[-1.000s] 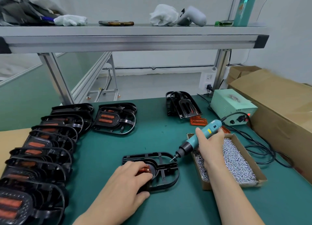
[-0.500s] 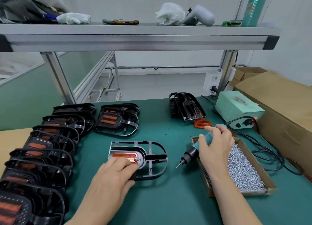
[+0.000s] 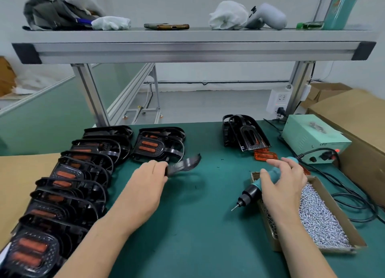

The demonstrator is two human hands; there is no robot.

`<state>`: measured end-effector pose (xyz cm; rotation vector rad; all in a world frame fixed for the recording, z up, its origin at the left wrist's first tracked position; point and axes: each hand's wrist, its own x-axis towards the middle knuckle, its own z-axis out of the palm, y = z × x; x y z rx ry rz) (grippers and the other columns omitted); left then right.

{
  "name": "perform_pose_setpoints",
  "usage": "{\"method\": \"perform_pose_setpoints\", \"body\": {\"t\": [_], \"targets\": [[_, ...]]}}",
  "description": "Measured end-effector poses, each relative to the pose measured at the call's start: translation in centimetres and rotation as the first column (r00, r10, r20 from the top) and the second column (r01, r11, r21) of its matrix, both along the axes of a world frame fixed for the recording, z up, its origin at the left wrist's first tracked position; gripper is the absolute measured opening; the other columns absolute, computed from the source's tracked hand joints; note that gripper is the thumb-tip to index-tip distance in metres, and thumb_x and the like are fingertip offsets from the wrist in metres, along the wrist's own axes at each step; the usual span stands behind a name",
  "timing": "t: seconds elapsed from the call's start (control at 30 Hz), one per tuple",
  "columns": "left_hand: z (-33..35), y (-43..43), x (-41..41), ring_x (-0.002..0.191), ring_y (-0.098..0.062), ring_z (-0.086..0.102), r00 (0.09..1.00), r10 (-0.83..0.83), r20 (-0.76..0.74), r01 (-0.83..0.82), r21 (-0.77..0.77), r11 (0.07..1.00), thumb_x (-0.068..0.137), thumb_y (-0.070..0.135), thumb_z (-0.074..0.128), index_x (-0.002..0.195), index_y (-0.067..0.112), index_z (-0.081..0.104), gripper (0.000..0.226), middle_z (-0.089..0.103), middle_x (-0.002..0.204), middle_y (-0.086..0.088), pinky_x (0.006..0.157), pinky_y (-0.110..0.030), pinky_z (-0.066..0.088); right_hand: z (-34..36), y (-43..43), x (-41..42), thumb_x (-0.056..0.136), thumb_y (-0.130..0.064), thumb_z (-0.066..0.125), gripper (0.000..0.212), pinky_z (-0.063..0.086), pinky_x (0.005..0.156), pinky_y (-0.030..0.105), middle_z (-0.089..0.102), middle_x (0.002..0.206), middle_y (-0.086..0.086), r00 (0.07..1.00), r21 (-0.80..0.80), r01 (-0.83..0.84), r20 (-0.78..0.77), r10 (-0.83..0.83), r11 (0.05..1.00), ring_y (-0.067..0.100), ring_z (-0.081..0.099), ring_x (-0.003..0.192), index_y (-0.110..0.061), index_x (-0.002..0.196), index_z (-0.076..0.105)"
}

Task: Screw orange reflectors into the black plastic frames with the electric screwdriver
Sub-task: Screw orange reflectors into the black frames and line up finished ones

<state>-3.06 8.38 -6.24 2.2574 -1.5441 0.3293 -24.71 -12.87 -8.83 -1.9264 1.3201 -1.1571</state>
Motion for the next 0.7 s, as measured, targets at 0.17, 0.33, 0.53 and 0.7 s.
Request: {"method": "perform_pose_setpoints", "body": {"t": [0.17, 0.33, 0.53, 0.7], "targets": [[2.6, -1.1, 2.7, 0.086, -0.039, 0.058, 0.997, -0.001, 0.081, -0.006, 0.087, 0.996, 0.084, -0.005, 0.05, 0.108, 0.001, 0.06, 0.027, 0.062, 0.096, -0.016, 0.077, -0.05, 0.047, 0.1, 0.0, 0.0, 0.09, -0.015, 0.067, 0.024, 0.032, 0.111, 0.048, 0.043, 0.134, 0.006, 1.0, -0.002, -0.002, -0.004, 0.002, 1.0, 0.023, 0.029, 0.128, -0.016, 0.114, 0.064], [2.9, -3.2, 6.9, 0.107, -0.028, 0.056, 0.979, 0.058, 0.198, -0.112, 0.275, 0.955, 0.086, 0.0, 0.054, 0.126, 0.014, 0.054, 0.042, 0.058, 0.116, -0.005, 0.09, -0.039, 0.043, 0.2, 0.1, 0.0, 0.09, -0.015, 0.067, 0.023, 0.033, 0.111, 0.047, 0.042, 0.134, 0.004, 1.0, 0.006, -0.008, 0.001, 0.008, 1.0, 0.021, 0.028, 0.128, -0.017, 0.113, 0.063], [2.5, -5.1, 10.3, 0.112, -0.024, 0.054, 0.951, 0.152, 0.271, -0.236, 0.315, 0.919, 0.095, 0.016, 0.056, 0.133, 0.03, 0.057, 0.04, 0.057, 0.119, 0.002, 0.091, -0.035, 0.043, 0.1, 0.1, 0.1, 0.09, -0.016, 0.067, 0.023, 0.034, 0.11, 0.048, 0.042, 0.134, 0.004, 1.0, 0.003, -0.005, -0.017, 0.005, 1.0, 0.021, 0.029, 0.128, -0.016, 0.113, 0.064], [2.4, -7.0, 11.0, 0.109, -0.022, 0.049, 0.926, 0.26, 0.273, -0.324, 0.225, 0.919, 0.1, 0.029, 0.052, 0.115, 0.038, 0.071, 0.026, 0.062, 0.112, 0.008, 0.088, -0.035, 0.034, 0.1, 0.2, 0.1, 0.089, -0.015, 0.068, 0.024, 0.031, 0.11, 0.046, 0.044, 0.133, 0.006, 0.999, -0.011, 0.007, -0.031, -0.007, 1.0, 0.024, 0.03, 0.128, -0.015, 0.113, 0.065]]}}
